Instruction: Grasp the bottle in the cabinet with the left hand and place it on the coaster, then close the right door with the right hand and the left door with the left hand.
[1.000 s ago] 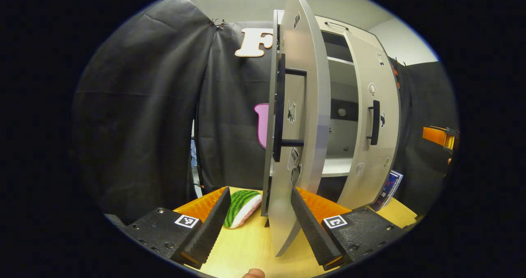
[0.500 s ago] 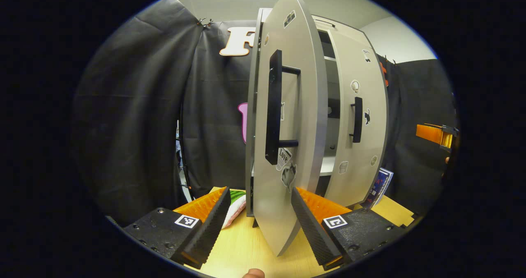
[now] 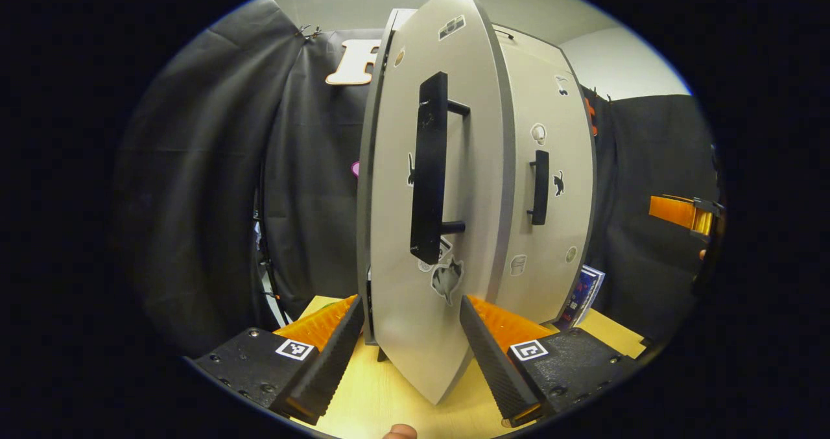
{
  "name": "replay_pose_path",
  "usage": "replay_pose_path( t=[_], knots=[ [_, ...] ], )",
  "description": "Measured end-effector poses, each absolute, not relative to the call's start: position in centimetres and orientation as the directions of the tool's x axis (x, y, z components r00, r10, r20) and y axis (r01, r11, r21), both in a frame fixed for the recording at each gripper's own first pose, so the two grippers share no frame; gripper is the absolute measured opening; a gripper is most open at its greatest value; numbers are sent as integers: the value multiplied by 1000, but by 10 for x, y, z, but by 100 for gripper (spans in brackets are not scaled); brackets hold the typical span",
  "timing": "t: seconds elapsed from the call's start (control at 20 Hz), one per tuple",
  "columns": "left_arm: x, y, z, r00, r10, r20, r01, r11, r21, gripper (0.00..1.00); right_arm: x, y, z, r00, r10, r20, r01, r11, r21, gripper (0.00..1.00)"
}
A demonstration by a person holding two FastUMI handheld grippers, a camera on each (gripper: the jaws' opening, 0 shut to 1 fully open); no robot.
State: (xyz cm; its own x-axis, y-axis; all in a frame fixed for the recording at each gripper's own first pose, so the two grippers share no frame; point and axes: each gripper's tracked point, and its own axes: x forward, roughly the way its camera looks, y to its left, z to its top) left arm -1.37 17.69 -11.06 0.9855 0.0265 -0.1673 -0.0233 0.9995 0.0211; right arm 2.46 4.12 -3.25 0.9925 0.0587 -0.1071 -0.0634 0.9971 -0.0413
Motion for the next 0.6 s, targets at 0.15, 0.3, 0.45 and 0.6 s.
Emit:
replay_pose_path(
  t=[0.15,0.3,0.45,0.6],
  knots=[
    [-7,167,-112,985,4,-170,-3,1000,6,94,24,37,-33,993,48,-110,-53,998,-44,93],
    [0,156,-114,985,-26,-173,25,1000,-12,91,25,35,-31,993,43,-107,-48,998,-44,93],
    [4,137,-116,981,-78,-177,69,996,-54,95,27,32,-30,994,39,-104,-44,998,-43,93],
    [6,125,-117,978,-104,-180,91,993,-78,95,26,28,-30,994,34,-104,-38,998,-41,96]
  ],
)
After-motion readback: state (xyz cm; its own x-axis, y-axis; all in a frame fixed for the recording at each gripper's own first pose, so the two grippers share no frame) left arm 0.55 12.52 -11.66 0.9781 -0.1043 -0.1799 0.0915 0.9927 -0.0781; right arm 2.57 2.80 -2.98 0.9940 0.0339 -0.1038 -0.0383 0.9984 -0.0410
